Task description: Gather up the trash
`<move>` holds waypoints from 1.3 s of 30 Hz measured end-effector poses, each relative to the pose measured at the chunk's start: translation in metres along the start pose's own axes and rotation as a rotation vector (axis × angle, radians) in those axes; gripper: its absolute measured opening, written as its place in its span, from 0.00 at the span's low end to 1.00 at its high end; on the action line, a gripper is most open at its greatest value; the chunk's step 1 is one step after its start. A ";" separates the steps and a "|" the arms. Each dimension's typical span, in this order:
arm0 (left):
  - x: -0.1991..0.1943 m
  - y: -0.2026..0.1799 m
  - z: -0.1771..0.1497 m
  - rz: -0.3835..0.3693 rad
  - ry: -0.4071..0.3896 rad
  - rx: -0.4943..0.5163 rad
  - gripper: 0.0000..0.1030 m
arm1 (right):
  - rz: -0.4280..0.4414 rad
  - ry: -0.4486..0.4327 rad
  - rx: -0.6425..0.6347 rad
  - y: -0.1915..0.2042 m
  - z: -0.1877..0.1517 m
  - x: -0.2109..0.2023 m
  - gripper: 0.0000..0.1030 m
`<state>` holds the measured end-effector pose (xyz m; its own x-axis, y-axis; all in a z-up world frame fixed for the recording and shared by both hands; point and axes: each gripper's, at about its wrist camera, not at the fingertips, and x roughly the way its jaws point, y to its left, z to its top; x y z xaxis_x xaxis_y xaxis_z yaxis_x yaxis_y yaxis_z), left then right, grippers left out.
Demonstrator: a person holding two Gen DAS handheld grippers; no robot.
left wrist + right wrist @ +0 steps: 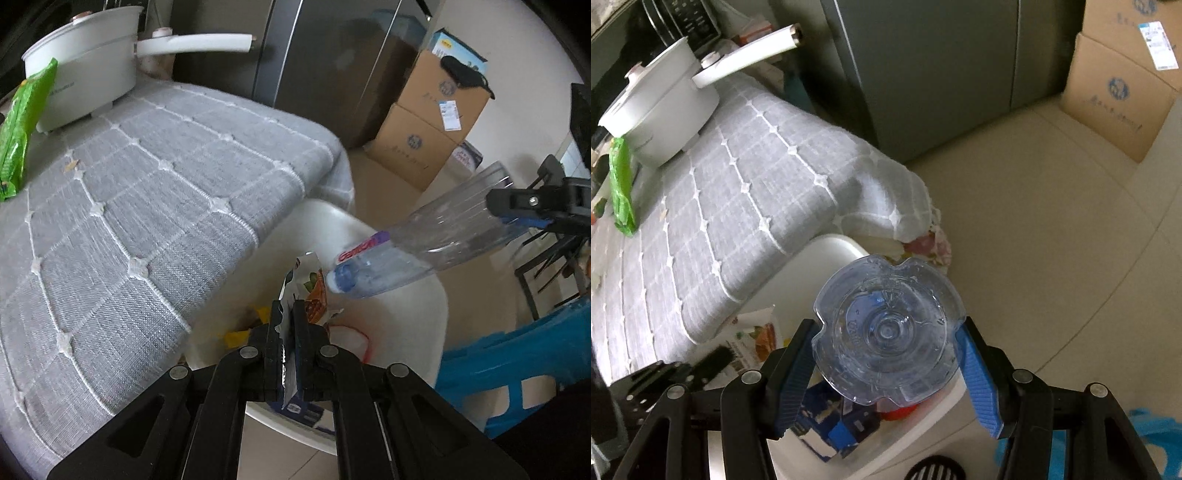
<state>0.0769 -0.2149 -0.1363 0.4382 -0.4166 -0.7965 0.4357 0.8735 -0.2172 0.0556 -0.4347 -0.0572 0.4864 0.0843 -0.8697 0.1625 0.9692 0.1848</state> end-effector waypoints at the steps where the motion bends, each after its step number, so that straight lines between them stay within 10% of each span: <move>1: 0.001 0.001 0.000 0.011 0.002 0.000 0.12 | 0.000 0.000 0.000 0.000 0.001 0.000 0.63; 4: 0.003 0.004 0.001 0.026 0.030 -0.009 0.57 | 0.005 0.001 0.001 0.000 0.002 0.002 0.63; 6: -0.002 0.005 0.001 0.042 0.028 -0.009 0.70 | 0.005 0.001 -0.002 0.001 0.002 0.002 0.63; 22: -0.067 0.029 -0.006 0.128 -0.007 0.008 0.91 | 0.081 0.014 -0.021 0.028 0.010 0.008 0.71; 39: -0.152 0.159 -0.003 0.332 -0.053 -0.111 0.95 | 0.128 -0.042 -0.079 0.112 0.026 0.011 0.82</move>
<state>0.0770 -0.0119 -0.0520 0.5833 -0.1153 -0.8040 0.1755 0.9844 -0.0139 0.1016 -0.3314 -0.0346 0.5341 0.2004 -0.8213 0.0292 0.9665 0.2548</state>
